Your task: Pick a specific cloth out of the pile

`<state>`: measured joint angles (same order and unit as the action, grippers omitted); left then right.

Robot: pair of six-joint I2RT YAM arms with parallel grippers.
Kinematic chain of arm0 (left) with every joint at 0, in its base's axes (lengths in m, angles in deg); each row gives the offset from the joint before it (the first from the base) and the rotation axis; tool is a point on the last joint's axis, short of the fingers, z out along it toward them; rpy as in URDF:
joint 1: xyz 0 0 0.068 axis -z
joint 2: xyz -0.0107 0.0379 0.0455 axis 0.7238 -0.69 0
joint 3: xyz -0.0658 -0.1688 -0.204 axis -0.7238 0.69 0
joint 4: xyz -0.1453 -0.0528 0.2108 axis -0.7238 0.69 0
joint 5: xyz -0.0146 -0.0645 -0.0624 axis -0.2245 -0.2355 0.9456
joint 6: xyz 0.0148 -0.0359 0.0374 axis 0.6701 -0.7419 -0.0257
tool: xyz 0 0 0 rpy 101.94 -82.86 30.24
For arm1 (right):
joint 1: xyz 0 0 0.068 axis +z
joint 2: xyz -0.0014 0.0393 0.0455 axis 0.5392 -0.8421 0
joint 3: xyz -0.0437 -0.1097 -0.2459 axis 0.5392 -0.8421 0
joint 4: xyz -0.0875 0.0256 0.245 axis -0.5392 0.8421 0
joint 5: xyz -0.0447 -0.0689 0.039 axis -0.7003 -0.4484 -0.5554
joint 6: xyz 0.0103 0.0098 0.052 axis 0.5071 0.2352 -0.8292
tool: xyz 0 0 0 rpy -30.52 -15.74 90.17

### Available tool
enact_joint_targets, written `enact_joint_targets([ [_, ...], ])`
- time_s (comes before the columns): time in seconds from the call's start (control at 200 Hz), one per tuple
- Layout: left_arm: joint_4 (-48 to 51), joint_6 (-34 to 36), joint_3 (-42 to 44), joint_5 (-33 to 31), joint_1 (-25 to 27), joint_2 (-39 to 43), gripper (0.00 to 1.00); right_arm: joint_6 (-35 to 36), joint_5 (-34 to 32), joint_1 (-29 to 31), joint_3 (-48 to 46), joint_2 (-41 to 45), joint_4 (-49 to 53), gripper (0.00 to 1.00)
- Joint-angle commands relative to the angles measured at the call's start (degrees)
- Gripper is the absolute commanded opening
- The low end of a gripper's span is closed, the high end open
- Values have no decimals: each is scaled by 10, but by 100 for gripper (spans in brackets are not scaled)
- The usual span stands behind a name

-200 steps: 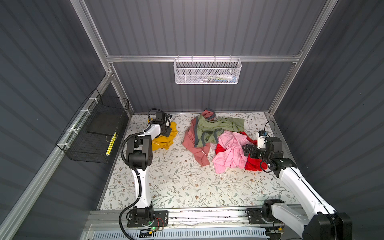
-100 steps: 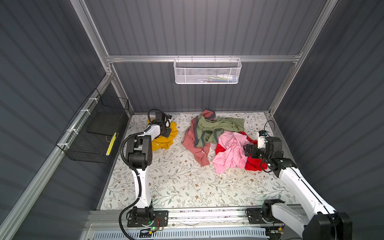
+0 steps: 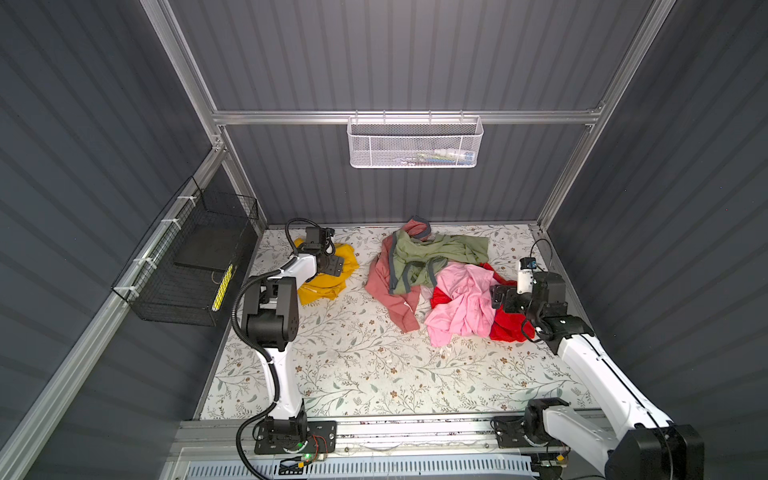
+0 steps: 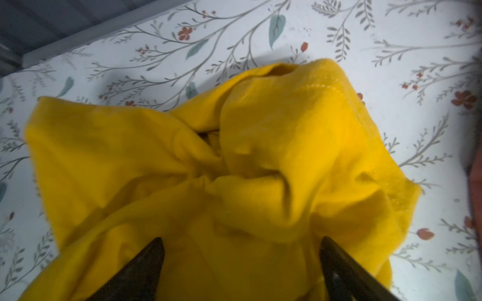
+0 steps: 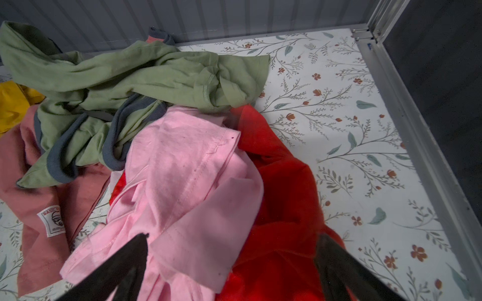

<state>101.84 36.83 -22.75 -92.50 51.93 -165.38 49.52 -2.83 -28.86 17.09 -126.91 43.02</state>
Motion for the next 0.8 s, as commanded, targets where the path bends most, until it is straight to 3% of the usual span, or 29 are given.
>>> enact_joint_targets([
  [0.0,-57,-58,48,-30,-2,63,100,17,-28,-4,-3,12,-36,99],
  [0.16,-93,-87,95,-57,7,123,100,22,-42,-10,-31,24,-86,99],
  [0.435,-166,-106,203,-146,81,227,100,50,-66,-21,-117,23,-250,99],
  [0.795,-247,-168,358,-198,108,348,100,54,-73,-36,-205,-36,-463,99],
])
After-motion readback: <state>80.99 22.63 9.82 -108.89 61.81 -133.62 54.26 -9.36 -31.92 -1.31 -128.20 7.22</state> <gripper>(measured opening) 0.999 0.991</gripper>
